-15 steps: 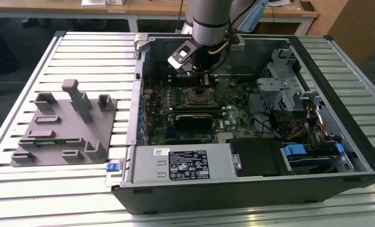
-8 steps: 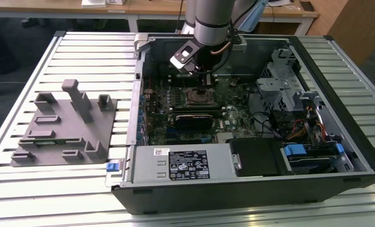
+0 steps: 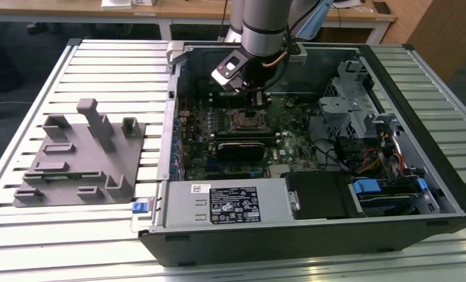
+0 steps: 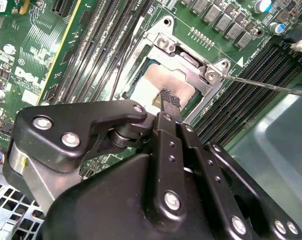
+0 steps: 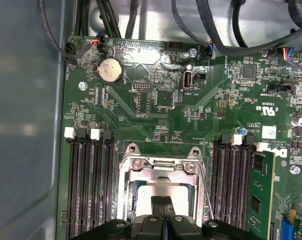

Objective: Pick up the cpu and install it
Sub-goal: 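Install the first cpu locking lever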

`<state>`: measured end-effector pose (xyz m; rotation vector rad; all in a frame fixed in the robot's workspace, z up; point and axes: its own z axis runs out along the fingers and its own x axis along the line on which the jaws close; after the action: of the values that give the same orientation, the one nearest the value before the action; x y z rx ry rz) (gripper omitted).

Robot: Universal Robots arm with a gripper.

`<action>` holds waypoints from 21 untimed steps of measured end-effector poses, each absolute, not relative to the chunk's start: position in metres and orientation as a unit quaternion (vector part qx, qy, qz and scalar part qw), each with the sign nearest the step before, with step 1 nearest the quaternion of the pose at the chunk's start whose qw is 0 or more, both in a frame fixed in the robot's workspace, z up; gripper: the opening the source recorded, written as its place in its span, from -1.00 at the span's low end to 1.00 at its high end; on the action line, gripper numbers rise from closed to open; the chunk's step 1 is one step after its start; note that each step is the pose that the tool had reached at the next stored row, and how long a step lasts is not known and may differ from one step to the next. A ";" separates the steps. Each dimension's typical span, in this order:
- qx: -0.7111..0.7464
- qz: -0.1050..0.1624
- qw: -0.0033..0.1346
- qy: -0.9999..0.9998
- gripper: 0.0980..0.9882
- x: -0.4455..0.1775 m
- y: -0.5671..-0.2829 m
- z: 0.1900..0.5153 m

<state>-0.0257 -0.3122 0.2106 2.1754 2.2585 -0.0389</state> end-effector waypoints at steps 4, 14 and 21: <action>0.694 -0.012 0.003 0.720 -0.98 -0.026 -0.312 0.211; 0.694 -0.012 0.003 0.720 -0.98 -0.026 -0.312 0.213; 0.694 -0.012 0.003 0.720 -0.98 -0.026 -0.312 0.216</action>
<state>-0.0257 -0.3122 0.2156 2.1754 2.2585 -0.0388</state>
